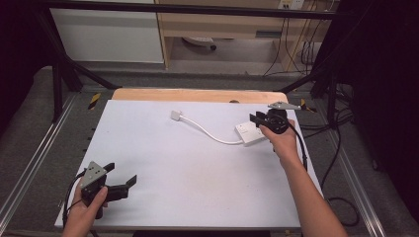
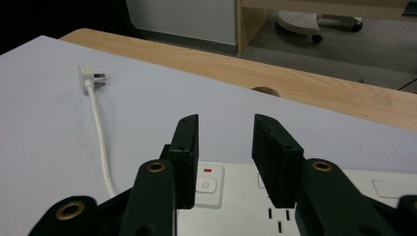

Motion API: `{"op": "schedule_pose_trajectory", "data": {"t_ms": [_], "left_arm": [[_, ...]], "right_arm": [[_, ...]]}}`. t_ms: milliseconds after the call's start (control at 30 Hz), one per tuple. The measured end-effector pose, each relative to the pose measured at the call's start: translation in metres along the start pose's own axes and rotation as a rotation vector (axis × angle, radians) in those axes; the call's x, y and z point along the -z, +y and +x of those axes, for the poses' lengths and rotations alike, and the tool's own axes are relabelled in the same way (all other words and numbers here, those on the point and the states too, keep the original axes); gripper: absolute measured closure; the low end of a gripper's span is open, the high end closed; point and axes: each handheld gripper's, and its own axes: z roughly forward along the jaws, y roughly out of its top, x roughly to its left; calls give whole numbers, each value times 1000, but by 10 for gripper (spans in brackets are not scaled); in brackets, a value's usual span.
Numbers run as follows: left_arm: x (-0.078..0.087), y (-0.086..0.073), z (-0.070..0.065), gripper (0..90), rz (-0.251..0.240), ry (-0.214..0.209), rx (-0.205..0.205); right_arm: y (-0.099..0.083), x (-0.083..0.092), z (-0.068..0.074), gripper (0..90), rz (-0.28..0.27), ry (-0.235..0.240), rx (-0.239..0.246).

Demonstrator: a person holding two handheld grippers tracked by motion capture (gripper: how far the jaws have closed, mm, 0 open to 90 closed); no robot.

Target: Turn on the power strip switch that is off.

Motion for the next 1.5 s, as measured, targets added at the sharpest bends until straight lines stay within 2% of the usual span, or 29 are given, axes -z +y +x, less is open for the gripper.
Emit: {"op": "schedule_pose_trajectory", "data": {"t_ms": [200, 433, 767, 1100, 1267, 1500], "left_arm": [[0, -1, 0, 58, 2, 4, 4], [0, 0, 0, 58, 5, 6, -9], [2, -1, 1, 58, 4, 9, 2], [2, -2, 0, 58, 3, 7, 1], [3, -1, 1, 58, 2, 7, 1], [4, -2, 1, 58, 2, 7, -1]], "right_arm": [[3, 7, 3, 587, -17, 11, -14], [7, 16, 6, 550, -38, 19, -20], [12, 31, 10, 516, -64, 35, -14], [5, 44, 10, 449, -76, 39, -30], [5, 54, 9, 411, -94, 49, -54], [1, 67, 11, 376, -113, 51, -54]]}}
